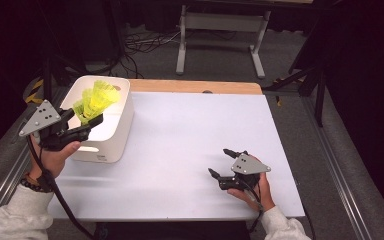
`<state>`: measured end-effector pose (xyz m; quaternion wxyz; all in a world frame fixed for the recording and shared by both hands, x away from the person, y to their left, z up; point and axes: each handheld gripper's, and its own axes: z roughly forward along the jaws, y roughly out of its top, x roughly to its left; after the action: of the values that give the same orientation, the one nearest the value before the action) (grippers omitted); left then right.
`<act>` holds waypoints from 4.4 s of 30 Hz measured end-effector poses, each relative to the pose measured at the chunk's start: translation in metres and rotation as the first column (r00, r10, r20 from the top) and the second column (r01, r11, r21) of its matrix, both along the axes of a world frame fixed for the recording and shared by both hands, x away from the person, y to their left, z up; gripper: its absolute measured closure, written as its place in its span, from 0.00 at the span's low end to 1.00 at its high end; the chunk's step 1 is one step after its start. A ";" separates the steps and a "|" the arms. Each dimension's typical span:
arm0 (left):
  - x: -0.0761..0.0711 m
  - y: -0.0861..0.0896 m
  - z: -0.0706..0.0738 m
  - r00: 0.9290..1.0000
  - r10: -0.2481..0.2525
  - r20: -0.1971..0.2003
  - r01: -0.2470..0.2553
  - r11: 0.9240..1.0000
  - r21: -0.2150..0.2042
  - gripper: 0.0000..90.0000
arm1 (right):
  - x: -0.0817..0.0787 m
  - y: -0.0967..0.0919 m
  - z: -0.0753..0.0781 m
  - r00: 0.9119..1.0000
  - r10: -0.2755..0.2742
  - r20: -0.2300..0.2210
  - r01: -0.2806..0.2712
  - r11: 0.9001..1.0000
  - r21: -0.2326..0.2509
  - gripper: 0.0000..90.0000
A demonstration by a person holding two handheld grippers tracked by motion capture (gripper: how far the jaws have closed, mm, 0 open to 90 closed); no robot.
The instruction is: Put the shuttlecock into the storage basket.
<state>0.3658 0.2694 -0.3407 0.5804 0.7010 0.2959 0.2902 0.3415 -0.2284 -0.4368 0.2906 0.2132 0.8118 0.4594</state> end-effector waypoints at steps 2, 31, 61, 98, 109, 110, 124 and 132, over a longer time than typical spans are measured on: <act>0.004 0.000 0.001 1.000 0.006 0.003 -0.006 1.000 0.005 0.53 | 0.000 0.000 0.001 1.000 -0.004 0.005 0.004 1.000 0.000 0.23; 0.084 -0.004 0.008 0.985 0.132 -0.107 -0.120 0.986 0.115 0.53 | 0.004 -0.003 0.001 0.999 -0.033 0.009 0.034 0.999 -0.028 0.23; 0.154 -0.007 -0.028 0.901 0.288 -0.323 -0.188 0.933 0.307 0.51 | 0.004 -0.005 0.000 0.999 -0.043 0.004 0.043 0.999 -0.021 0.23; 0.161 -0.021 -0.037 0.848 0.366 -0.384 -0.174 0.875 0.452 0.21 | 0.005 -0.002 -0.002 0.999 -0.037 -0.014 0.037 0.998 -0.043 0.24; 0.146 -0.022 -0.013 0.911 0.338 -0.237 -0.221 0.884 0.412 0.17 | 0.005 -0.003 -0.001 0.999 -0.039 -0.008 0.039 0.999 -0.038 0.24; 0.144 -0.023 -0.011 0.915 0.327 -0.235 -0.217 0.892 0.398 0.17 | 0.005 -0.003 -0.001 0.999 -0.040 -0.007 0.040 0.998 -0.040 0.24; 0.120 -0.033 0.011 0.966 0.221 -0.135 -0.166 0.929 0.329 0.19 | 0.004 -0.005 0.001 0.999 -0.047 0.010 0.047 0.999 -0.027 0.24; 0.108 -0.037 0.016 0.980 0.165 -0.107 -0.129 0.950 0.284 0.18 | 0.003 -0.004 0.002 0.999 -0.044 0.014 0.044 0.999 -0.020 0.24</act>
<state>0.4734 0.2324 -0.3245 0.4334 0.7682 0.3412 0.3251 0.3444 -0.2325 -0.4346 0.3081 0.2248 0.8097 0.4460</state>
